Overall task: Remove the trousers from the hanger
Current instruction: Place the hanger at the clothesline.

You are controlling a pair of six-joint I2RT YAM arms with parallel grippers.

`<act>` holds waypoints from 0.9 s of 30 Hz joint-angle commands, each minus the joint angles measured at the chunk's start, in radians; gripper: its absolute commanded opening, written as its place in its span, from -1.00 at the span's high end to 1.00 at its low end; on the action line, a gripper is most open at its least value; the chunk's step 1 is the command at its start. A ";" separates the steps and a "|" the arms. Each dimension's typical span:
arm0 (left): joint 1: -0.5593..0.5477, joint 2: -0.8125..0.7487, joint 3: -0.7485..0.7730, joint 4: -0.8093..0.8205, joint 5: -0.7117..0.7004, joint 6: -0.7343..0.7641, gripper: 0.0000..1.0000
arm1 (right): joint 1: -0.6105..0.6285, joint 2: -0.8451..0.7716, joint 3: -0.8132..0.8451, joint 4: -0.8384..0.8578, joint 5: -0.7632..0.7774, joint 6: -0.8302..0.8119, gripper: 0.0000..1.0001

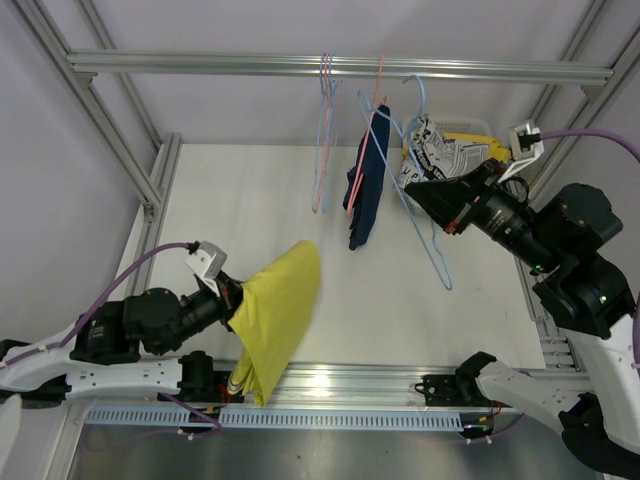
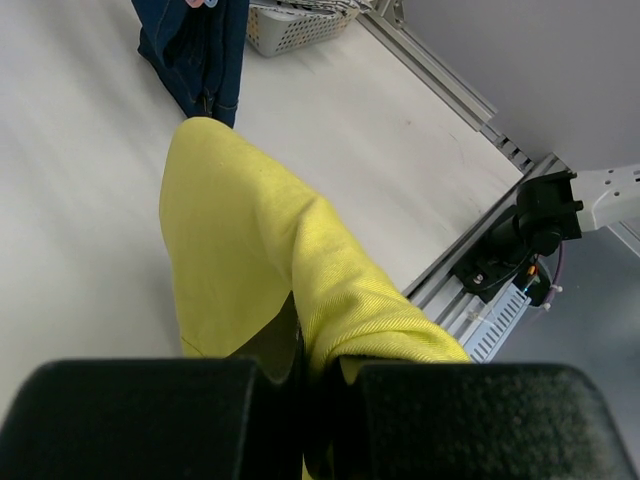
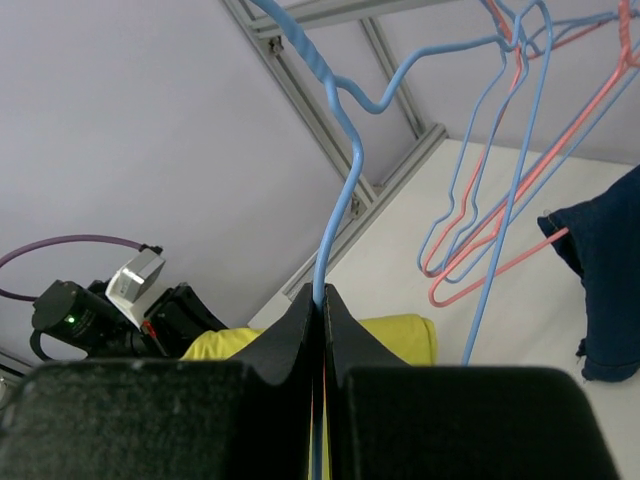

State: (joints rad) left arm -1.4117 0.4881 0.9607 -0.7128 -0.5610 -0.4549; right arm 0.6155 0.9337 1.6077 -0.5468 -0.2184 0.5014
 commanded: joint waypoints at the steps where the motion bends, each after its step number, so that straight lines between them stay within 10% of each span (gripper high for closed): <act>1: -0.004 -0.006 0.012 0.165 0.013 -0.036 0.99 | 0.013 0.028 -0.038 0.086 -0.015 0.032 1.00; 27: -0.004 -0.098 -0.036 0.098 -0.013 -0.051 0.99 | 0.211 0.217 -0.100 0.306 0.366 0.065 1.00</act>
State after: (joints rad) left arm -1.4117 0.4126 0.9104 -0.7219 -0.5503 -0.4793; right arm 0.8173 1.1645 1.5162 -0.3264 0.0761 0.5503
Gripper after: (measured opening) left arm 0.077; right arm 0.042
